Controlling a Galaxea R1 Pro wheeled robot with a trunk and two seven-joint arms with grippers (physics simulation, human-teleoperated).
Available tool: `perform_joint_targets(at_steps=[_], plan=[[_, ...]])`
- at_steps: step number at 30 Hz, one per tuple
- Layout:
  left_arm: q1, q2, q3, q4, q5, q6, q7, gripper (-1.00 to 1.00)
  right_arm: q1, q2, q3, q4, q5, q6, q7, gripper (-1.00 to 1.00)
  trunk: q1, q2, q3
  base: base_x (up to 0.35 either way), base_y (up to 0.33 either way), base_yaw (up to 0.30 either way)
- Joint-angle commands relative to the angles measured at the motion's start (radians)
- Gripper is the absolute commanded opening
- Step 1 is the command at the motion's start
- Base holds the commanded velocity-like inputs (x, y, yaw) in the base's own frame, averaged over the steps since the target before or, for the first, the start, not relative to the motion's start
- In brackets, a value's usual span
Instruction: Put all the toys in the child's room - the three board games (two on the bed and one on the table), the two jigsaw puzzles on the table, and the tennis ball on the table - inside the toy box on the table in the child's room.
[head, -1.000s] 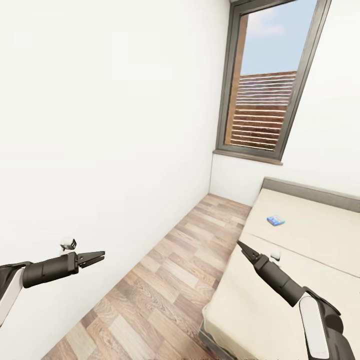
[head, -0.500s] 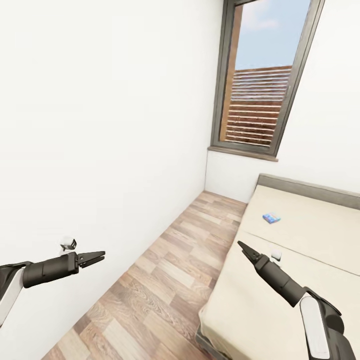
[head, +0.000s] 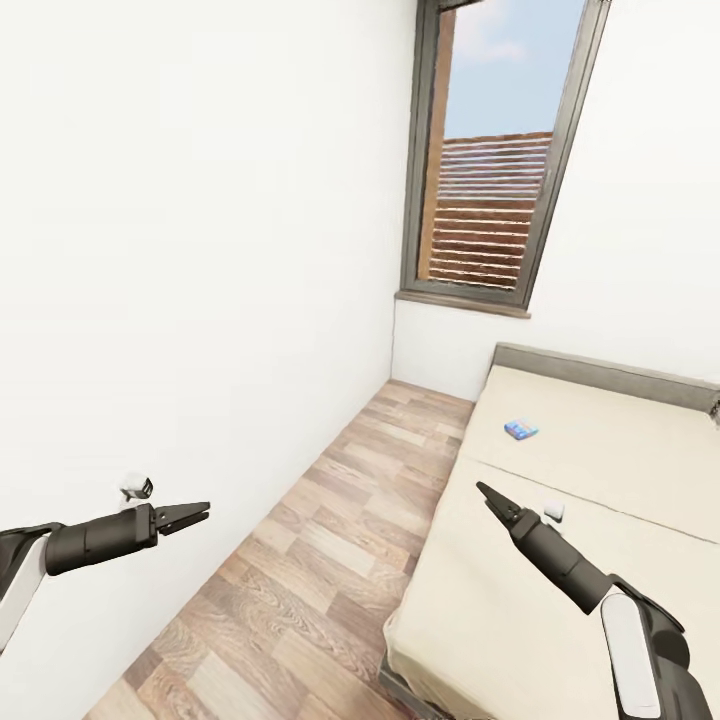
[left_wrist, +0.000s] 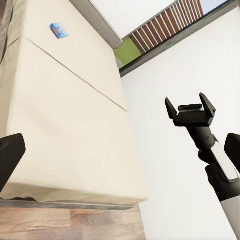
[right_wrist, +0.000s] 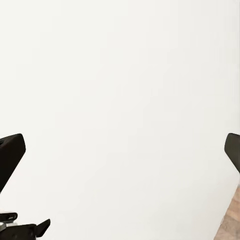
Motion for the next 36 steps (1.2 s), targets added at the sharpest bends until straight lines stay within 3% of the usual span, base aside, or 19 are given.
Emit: perform_joint_targets(at_steps=[1,36], plan=[[0.0,0.0,0.0,0.0,0.002,0.007,-0.001,1.0,-0.001,0.001,-0.003,0.0,-0.001,0.006,0.003,1.0,0.001,-0.002,-0.002,0.003,0.0,-0.257],[0.0,0.0,0.0,0.0,0.002,0.007,-0.001,1.0,-0.001,0.001,-0.02,0.009,-0.002,0.006,0.004,1.0,0.001,-0.002,0.016,0.002,0.013,-0.275]])
